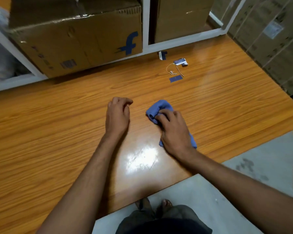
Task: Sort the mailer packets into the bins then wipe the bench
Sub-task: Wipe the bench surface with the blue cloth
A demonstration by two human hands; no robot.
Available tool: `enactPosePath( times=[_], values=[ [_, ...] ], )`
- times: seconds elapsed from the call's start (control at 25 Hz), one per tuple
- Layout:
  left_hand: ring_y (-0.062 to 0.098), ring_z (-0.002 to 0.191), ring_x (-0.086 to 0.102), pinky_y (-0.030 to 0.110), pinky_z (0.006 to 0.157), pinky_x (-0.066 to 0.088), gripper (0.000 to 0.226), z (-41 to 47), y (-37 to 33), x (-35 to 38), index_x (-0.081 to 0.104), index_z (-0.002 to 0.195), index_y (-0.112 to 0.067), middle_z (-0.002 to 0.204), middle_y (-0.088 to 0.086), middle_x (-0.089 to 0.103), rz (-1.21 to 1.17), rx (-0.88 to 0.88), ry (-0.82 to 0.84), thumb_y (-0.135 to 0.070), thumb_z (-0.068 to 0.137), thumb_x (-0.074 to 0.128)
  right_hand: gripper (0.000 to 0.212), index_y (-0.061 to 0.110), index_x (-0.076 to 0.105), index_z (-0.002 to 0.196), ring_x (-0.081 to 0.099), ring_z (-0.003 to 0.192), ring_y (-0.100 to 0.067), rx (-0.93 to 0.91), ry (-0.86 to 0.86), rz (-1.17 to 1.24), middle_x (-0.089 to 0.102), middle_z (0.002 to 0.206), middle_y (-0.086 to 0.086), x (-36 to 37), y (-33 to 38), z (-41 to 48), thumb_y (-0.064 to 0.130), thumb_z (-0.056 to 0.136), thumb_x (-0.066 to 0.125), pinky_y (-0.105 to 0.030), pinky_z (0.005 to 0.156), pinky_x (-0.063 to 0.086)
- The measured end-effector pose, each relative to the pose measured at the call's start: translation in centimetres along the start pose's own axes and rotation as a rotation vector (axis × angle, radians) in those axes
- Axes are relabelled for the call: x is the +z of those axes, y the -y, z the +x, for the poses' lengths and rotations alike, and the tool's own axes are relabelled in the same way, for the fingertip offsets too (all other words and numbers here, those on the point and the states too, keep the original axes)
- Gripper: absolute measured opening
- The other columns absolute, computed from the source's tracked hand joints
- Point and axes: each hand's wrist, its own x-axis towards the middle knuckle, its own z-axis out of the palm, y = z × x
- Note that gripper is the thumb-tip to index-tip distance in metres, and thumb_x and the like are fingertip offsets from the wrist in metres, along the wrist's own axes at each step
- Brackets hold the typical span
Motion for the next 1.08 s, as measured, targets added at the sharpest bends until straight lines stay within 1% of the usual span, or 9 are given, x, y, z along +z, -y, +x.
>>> enactPosePath(
  times=[0.12,0.32,0.44,0.52,0.64,0.76,0.84,0.92,1.08],
  values=[
    [0.017,0.09,0.062,0.033,0.085,0.05,0.015,2.0,2.1,-1.7,0.075,0.105,-0.017,0.104,0.005,0.064,-0.132,-0.031,0.059,-0.011,0.094,0.065,0.053,0.014,0.063,0.115,0.049,0.103,-0.032,-0.153,0.08,-0.018,0.059,0.13,-0.005,1.8,2.6,1.0,0.015,0.062,0.066,-0.043,0.084,0.046],
    [0.01,0.085,0.06,0.022,0.076,0.047,0.014,2.0,2.3,-1.9,0.076,0.103,-0.02,0.102,0.001,0.064,-0.191,-0.064,0.081,-0.013,0.092,0.071,0.046,0.011,0.063,0.118,0.049,0.107,-0.035,0.29,-0.09,-0.147,0.058,0.132,-0.009,0.2,-5.0,10.0,0.012,0.072,0.055,-0.044,0.089,0.045],
    [0.015,0.09,0.065,0.029,0.081,0.052,0.018,2.1,2.9,-3.2,0.075,0.103,-0.023,0.106,0.001,0.069,-0.2,-0.071,0.087,-0.01,0.092,0.069,0.044,0.01,0.065,0.117,0.049,0.105,-0.035,0.341,-0.208,-0.073,0.062,0.124,-0.011,0.0,-4.9,9.6,0.0,0.077,0.048,-0.043,0.09,0.045],
    [0.017,0.094,0.063,0.031,0.083,0.051,0.017,1.6,4.4,-4.7,0.075,0.102,-0.021,0.106,0.002,0.068,-0.044,-0.097,-0.032,-0.011,0.093,0.067,0.046,0.009,0.067,0.115,0.05,0.103,-0.033,0.241,-0.287,0.12,0.065,0.121,-0.01,0.1,-1.9,6.2,-0.004,0.076,0.046,-0.043,0.091,0.045],
    [0.02,0.091,0.065,0.033,0.083,0.052,0.011,0.6,7.4,-7.1,0.074,0.101,-0.018,0.104,0.006,0.068,-0.008,-0.176,-0.093,-0.017,0.091,0.071,0.042,0.011,0.068,0.12,0.053,0.108,-0.031,-0.103,-0.071,0.286,0.063,0.125,-0.007,1.6,5.0,-2.4,0.008,0.08,0.054,-0.044,0.091,0.045],
    [0.014,0.08,0.062,0.032,0.077,0.051,0.012,1.4,8.6,-8.3,0.075,0.099,-0.016,0.093,0.004,0.071,-0.058,-0.197,0.009,-0.017,0.088,0.074,0.069,0.016,0.061,0.131,0.047,0.119,-0.03,-0.549,0.214,0.143,0.055,0.139,-0.005,4.0,12.0,-5.6,0.02,0.064,0.075,-0.042,0.088,0.039],
    [0.012,0.074,0.06,0.027,0.069,0.047,0.009,1.8,8.4,-9.0,0.076,0.097,-0.018,0.083,0.0,0.07,-0.066,-0.218,0.05,-0.017,0.088,0.075,0.074,0.016,0.062,0.132,0.046,0.121,-0.031,-0.615,0.248,0.07,0.054,0.141,-0.007,5.6,14.1,-3.7,0.02,0.06,0.078,-0.039,0.086,0.037],
    [0.011,0.074,0.06,0.025,0.068,0.043,0.004,1.3,8.8,-9.6,0.075,0.093,-0.021,0.082,-0.004,0.069,-0.017,-0.233,0.03,-0.02,0.089,0.075,0.063,0.017,0.065,0.127,0.051,0.115,-0.035,-0.426,0.193,0.035,0.057,0.136,-0.007,5.4,12.6,-0.3,0.018,0.065,0.076,-0.04,0.084,0.042],
    [0.009,0.085,0.063,0.024,0.075,0.045,0.007,-0.4,9.5,-9.8,0.076,0.097,-0.021,0.092,-0.007,0.071,0.027,-0.281,-0.067,-0.017,0.093,0.071,0.054,0.014,0.064,0.131,0.049,0.115,-0.038,0.232,-0.053,-0.131,0.054,0.141,-0.011,1.5,2.1,6.2,0.011,0.078,0.056,-0.043,0.094,0.042]
  ],
)
